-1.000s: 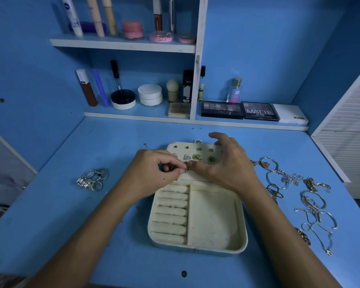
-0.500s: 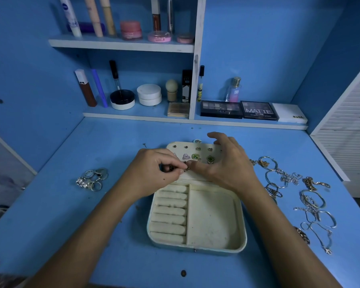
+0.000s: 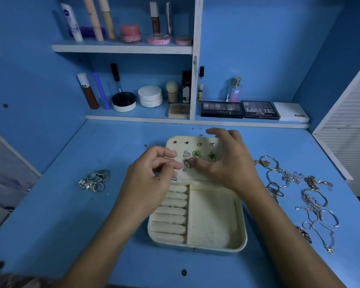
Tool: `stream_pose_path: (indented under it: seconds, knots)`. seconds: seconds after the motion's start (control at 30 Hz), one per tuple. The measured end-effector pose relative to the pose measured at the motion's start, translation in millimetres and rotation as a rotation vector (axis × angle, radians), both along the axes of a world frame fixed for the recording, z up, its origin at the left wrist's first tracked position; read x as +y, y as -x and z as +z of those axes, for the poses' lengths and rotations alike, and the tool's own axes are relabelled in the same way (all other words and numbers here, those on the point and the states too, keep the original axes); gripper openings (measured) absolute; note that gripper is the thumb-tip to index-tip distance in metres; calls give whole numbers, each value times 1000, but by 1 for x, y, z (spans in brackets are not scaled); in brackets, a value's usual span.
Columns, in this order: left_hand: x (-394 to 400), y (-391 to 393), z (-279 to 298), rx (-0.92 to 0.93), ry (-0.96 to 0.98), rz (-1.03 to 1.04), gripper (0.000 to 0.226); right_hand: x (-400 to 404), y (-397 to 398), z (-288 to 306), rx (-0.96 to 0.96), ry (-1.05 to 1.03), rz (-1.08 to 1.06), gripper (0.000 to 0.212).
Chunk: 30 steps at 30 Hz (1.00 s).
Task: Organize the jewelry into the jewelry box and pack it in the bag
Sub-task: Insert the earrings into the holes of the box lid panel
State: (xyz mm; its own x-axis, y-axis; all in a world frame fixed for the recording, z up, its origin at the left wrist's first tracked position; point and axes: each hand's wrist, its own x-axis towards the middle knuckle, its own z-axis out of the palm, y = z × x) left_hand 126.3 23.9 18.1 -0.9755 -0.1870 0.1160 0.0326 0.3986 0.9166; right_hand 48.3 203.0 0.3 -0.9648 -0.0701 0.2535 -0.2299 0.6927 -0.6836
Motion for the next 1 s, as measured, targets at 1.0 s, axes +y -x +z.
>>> stream_pose_path:
  seconds: [1.0]
  knots:
    - [56, -39, 8, -205, -806, 158, 57, 10, -21, 21, 244, 533, 42, 29]
